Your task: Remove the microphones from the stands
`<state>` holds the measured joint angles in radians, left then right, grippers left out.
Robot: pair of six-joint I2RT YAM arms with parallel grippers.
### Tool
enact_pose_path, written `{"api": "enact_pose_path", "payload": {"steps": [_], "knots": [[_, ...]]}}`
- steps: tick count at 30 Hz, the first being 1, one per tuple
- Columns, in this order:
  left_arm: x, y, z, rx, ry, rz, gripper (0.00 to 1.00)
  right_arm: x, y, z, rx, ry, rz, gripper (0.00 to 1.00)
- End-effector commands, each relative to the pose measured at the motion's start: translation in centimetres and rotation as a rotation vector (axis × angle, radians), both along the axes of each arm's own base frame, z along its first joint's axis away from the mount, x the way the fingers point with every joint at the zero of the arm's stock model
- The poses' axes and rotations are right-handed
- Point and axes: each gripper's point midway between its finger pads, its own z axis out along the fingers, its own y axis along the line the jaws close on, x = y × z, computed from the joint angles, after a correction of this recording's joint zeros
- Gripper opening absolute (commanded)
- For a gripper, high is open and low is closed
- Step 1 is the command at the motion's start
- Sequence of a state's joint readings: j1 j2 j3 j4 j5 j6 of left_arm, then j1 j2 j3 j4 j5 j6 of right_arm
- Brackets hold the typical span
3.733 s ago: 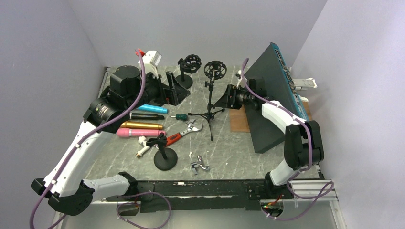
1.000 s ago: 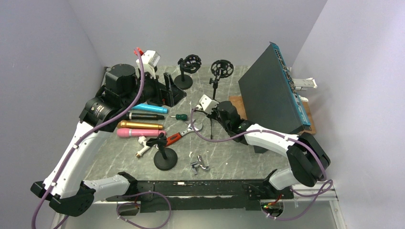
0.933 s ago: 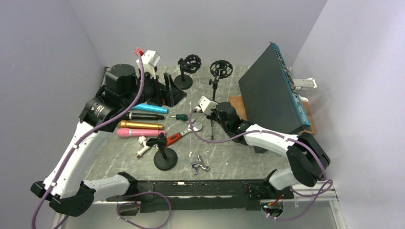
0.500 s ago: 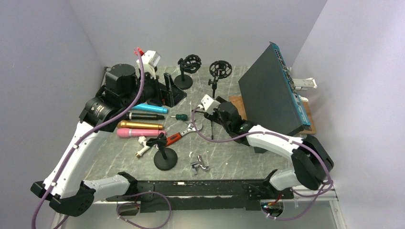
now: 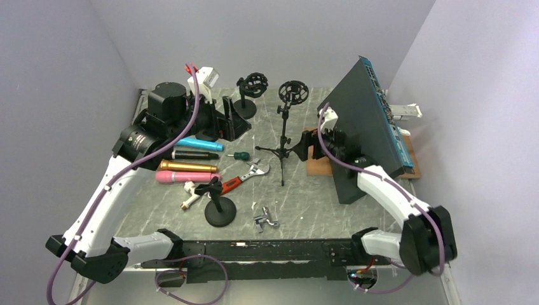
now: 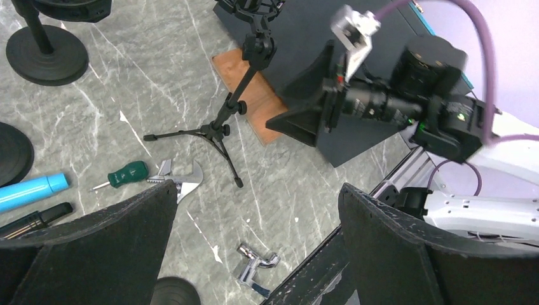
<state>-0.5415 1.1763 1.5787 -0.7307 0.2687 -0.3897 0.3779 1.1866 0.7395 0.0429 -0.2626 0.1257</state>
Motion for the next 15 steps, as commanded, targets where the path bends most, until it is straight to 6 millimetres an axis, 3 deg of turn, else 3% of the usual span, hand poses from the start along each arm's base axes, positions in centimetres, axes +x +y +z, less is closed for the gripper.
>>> {"api": "enact_pose_path", "payload": {"steps": [1, 7, 15], "knots": [[-0.4, -0.2, 2.0, -0.046, -0.041, -0.020, 0.99, -0.9, 3.8, 1.5, 0.313, 0.303, 0.143, 0.84], [-0.6, 0.0, 2.1, -0.045, -0.045, -0.019, 0.99, 1.3, 4.5, 0.6, 0.426, 0.427, 0.174, 0.81], [-0.9, 0.5, 2.1, -0.037, -0.053, -0.009, 0.99, 3.5, 4.8, 0.2, 0.481, 0.457, 0.192, 0.63]]}}
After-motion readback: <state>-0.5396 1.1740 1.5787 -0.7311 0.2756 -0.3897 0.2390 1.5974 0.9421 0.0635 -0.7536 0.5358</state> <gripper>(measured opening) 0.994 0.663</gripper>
